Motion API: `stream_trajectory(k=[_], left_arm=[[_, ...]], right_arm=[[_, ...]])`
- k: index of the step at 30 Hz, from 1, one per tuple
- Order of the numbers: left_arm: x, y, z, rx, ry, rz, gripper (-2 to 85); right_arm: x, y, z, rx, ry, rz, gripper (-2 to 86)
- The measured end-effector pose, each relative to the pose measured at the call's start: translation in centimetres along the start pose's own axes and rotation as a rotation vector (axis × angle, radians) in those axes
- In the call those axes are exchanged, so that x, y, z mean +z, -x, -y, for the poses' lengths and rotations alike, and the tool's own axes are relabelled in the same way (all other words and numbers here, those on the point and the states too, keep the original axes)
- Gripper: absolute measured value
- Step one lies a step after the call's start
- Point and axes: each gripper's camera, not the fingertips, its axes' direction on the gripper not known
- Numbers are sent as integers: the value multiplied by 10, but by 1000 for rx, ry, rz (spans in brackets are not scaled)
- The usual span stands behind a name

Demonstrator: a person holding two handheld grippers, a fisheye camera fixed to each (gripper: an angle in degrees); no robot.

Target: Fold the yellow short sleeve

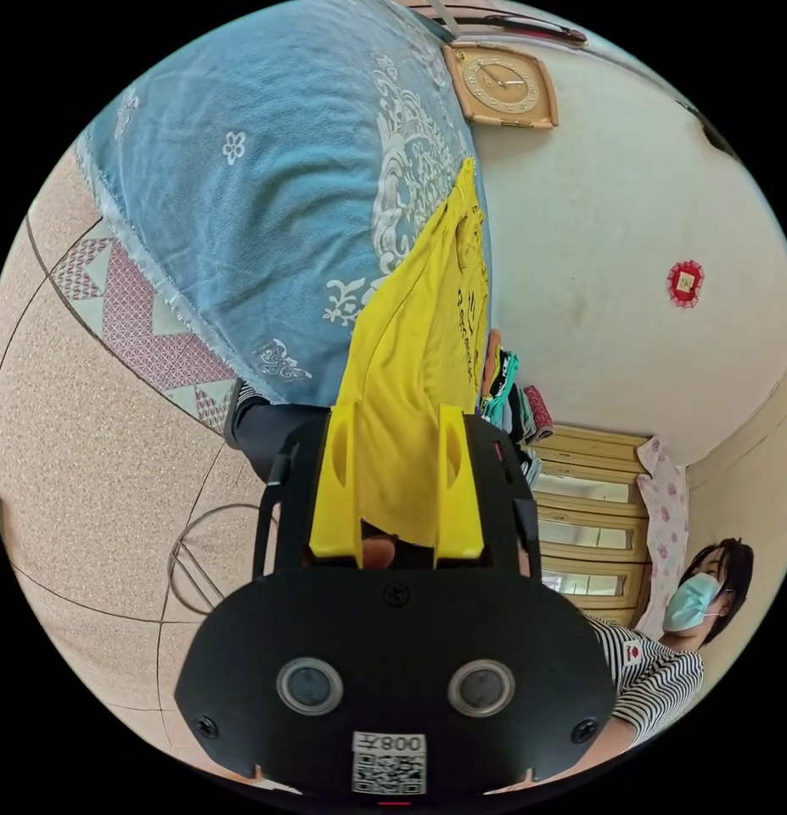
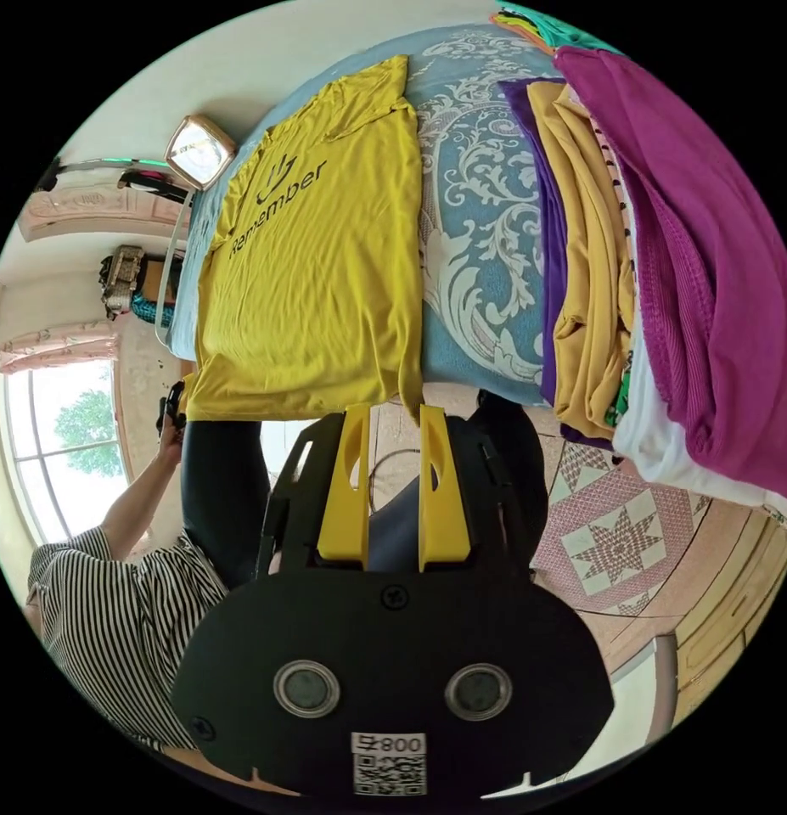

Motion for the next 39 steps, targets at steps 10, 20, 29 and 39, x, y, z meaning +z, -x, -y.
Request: stream_trajectory(k=[10,20,29,39], left_arm=[[-6,40,-14,-33,29,-120,86],[-27,50,-43,9,13,-159,32],[-56,27,-71,117,-1,-189,28],[-64,1,-91,196,13,-191,25]], right_arm=[[18,-33,15,53,176,-139,88],[2,-65,3,31,203,-88,30],[-48,-78,-45,-138,159,44,6],[-114,-116,-88,-158,-16,261,2]])
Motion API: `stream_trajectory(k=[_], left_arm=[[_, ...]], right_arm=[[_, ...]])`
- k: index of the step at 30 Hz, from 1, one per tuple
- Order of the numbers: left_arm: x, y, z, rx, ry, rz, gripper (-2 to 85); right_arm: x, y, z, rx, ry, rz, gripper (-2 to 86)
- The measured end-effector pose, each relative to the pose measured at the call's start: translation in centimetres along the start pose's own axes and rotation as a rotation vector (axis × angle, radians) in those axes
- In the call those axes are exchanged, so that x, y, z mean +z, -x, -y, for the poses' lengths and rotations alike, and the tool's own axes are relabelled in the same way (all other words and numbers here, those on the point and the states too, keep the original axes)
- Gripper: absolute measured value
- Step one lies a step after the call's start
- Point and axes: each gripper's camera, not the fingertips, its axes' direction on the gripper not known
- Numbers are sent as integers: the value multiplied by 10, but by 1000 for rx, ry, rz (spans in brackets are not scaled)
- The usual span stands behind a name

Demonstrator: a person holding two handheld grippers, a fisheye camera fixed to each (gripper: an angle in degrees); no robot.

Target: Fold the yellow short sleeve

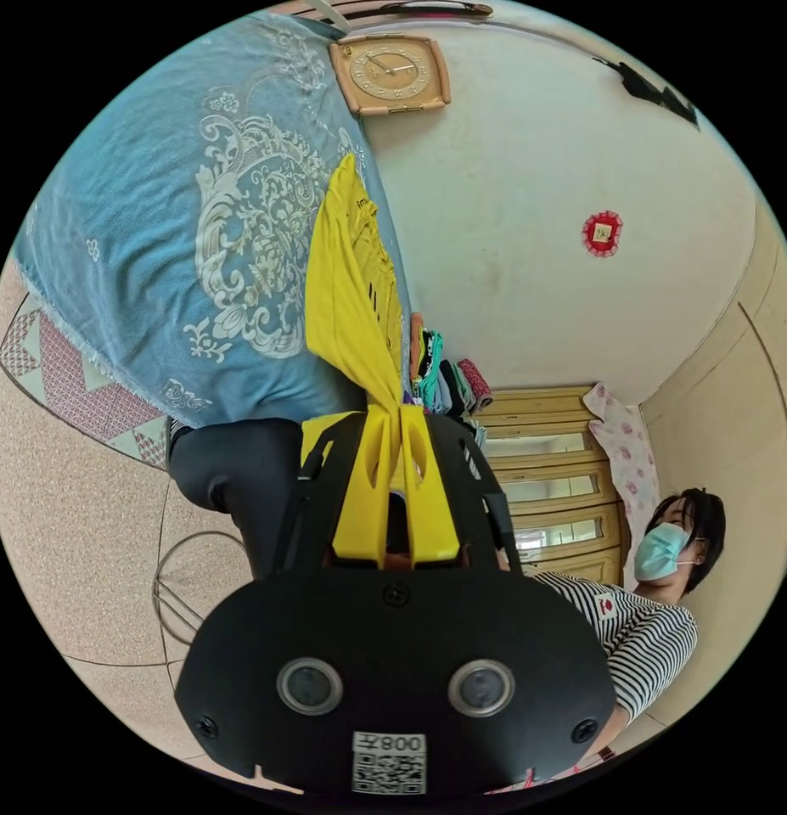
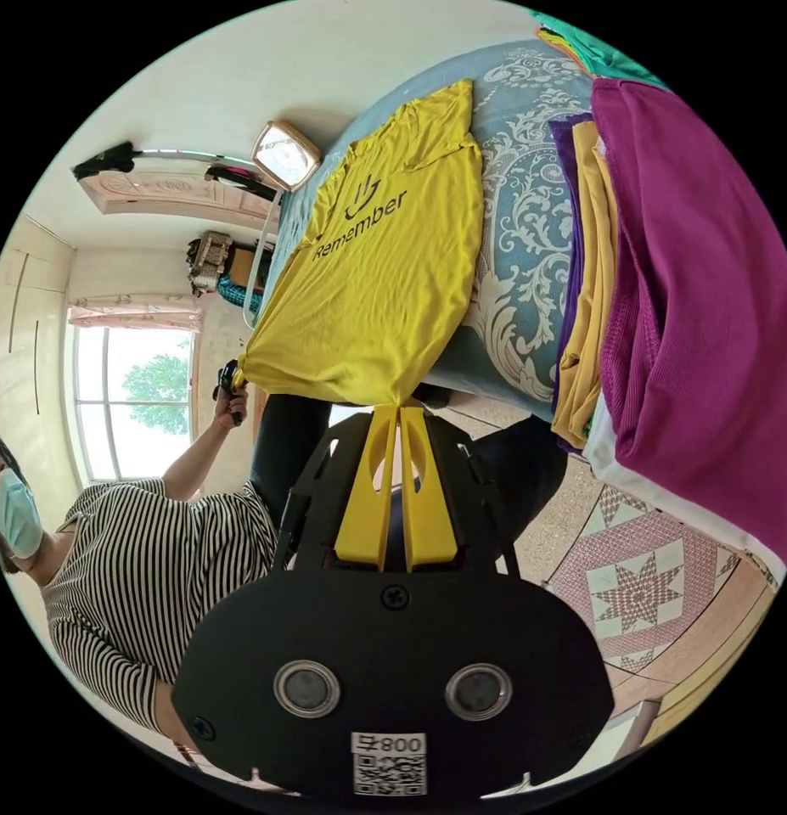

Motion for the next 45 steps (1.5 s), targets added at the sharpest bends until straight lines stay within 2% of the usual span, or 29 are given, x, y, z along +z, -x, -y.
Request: stream_trajectory(k=[6,10,15,21,26,35,42,45], left_arm=[[-3,2,-7,-34,-22,30,25],[-2,9,-12,-79,-51,37,25],[7,12,-17,-118,-31,95,25],[16,12,-18,-142,-24,137,25],[24,14,-21,-165,-25,150,26],[29,24,-29,-197,-30,156,26],[29,28,-36,-195,-43,113,26],[29,29,-39,-189,-38,106,26]], right_arm=[[-22,-4,-10,-8,-11,4,4],[0,-21,-17,26,61,-95,13],[13,-55,-33,102,23,-87,52],[18,-93,-56,171,-54,83,77],[6,-121,-86,233,-245,323,81],[24,-116,-98,228,-267,415,97],[28,-94,-107,199,-336,420,104],[38,-85,-109,196,-303,383,109]])
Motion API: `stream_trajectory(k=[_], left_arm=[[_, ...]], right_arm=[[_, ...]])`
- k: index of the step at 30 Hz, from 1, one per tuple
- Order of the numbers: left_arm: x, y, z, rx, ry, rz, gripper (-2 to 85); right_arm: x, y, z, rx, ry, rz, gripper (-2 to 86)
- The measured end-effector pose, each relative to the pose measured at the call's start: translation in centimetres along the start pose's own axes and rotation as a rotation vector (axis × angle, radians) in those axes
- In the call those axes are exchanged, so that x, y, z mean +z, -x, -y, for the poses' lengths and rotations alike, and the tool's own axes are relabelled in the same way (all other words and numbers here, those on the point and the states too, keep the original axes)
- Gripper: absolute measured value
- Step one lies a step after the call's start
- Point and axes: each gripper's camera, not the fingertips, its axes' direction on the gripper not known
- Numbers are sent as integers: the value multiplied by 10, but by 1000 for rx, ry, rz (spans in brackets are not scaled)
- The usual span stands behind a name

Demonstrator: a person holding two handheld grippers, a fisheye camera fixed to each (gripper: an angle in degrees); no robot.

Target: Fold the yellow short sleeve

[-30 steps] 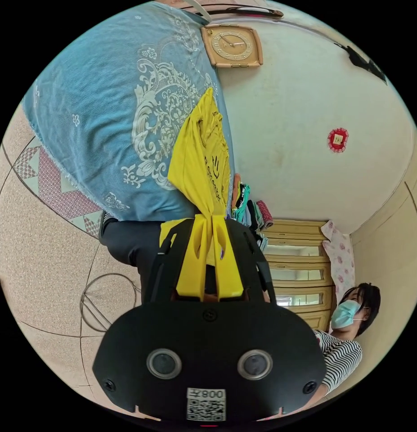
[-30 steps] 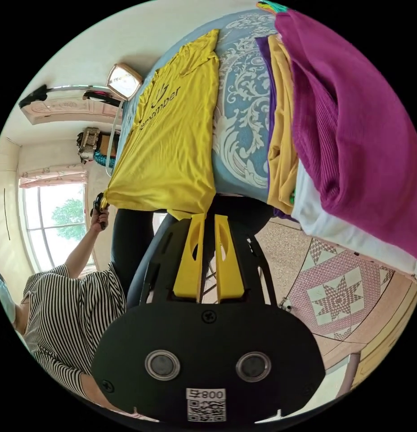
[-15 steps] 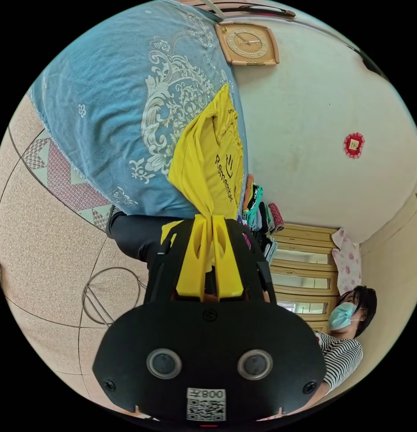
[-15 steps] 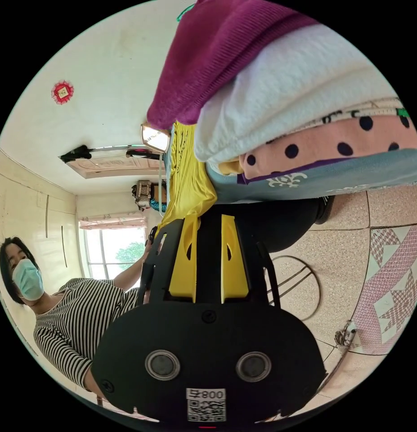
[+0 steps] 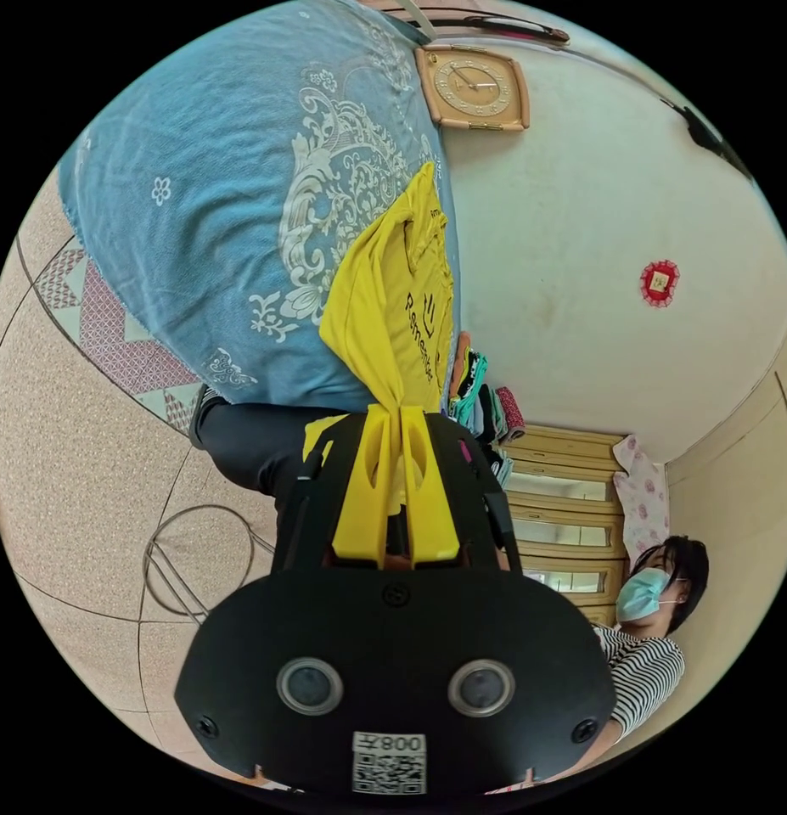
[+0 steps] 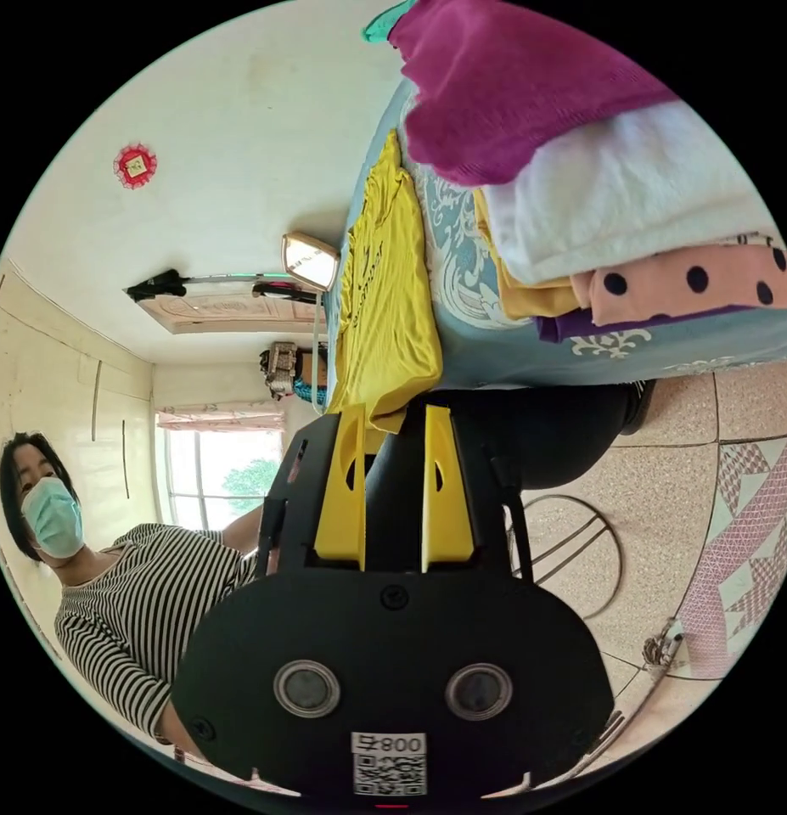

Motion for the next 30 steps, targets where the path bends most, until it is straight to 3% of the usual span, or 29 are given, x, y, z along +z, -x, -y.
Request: stream_trajectory(k=[13,20,30], left_arm=[[-1,4,-15,0,-1,-32,26],[-7,3,-26,0,-3,-46,25],[-24,-29,-42,130,1,-133,25]], right_arm=[[66,41,-16,-74,73,-157,108],[92,58,-33,-93,112,-279,19],[50,123,-82,-248,14,-109,4]])
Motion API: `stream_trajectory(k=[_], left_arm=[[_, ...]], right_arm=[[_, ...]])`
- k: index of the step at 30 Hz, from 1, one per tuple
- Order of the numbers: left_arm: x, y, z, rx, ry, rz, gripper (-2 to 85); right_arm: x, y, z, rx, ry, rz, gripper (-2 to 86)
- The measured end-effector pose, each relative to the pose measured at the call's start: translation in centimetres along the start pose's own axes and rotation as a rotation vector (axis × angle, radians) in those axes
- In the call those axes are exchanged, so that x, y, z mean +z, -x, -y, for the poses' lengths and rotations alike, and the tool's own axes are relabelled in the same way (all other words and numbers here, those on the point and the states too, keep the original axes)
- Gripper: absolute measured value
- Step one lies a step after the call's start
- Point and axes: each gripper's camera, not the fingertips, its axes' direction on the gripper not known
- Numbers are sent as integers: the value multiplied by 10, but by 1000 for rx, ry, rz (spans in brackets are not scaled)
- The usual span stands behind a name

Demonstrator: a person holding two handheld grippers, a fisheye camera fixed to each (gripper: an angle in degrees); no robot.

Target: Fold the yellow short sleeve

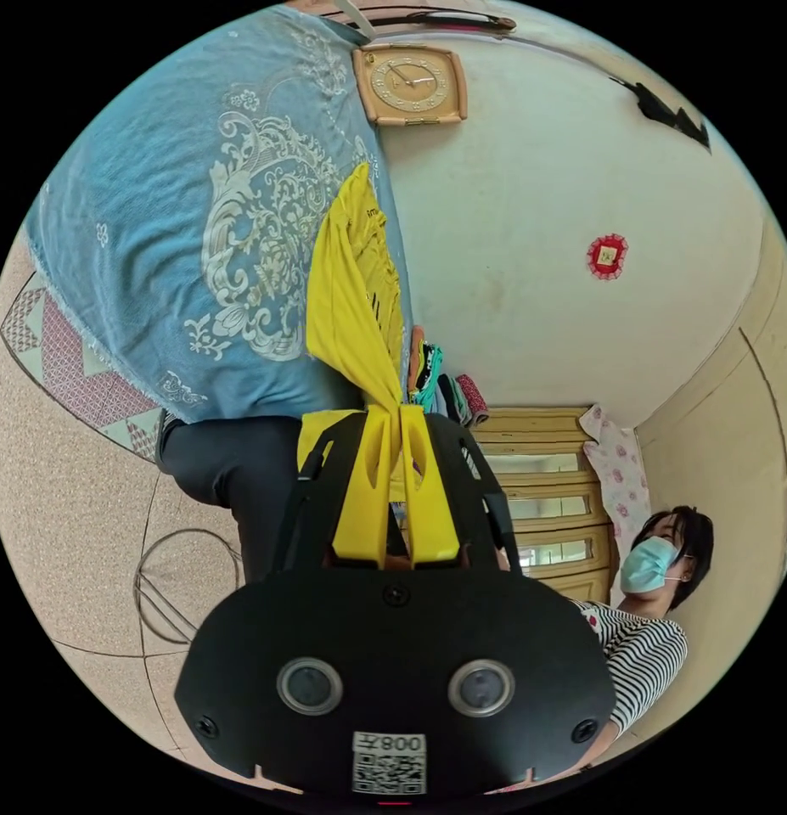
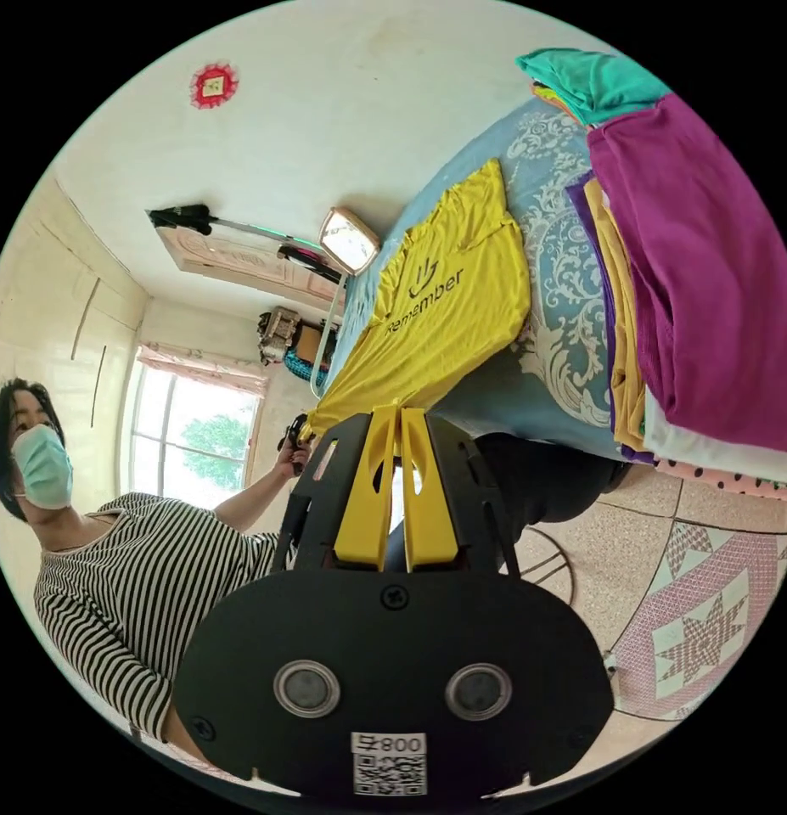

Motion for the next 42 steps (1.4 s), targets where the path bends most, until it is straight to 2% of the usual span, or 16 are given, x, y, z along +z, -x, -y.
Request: stream_trajectory(k=[5,11,15,20,27,31,33,38,42], left_arm=[[-6,-14,-11,40,-2,-41,25],[-11,-24,-30,69,13,-50,31],[-9,2,-40,-32,-21,-32,49],[-20,7,-60,-21,-88,42,80],[-6,-2,-66,40,15,154,111],[13,-14,-55,79,93,173,83],[22,-22,-50,85,156,251,43],[17,-42,-49,111,151,227,22],[0,-72,-53,154,78,113,17]], right_arm=[[-25,48,-23,-110,-34,45,3],[-33,93,-53,-197,-25,6,3],[-32,79,-66,-131,-27,43,3],[-27,76,-71,-81,-15,66,2],[-20,98,-62,-99,20,77,2],[-19,111,-58,-101,45,47,2],[-21,114,-57,-95,39,50,2],[-28,119,-52,-73,20,63,2],[-34,125,-46,-70,8,79,3]])
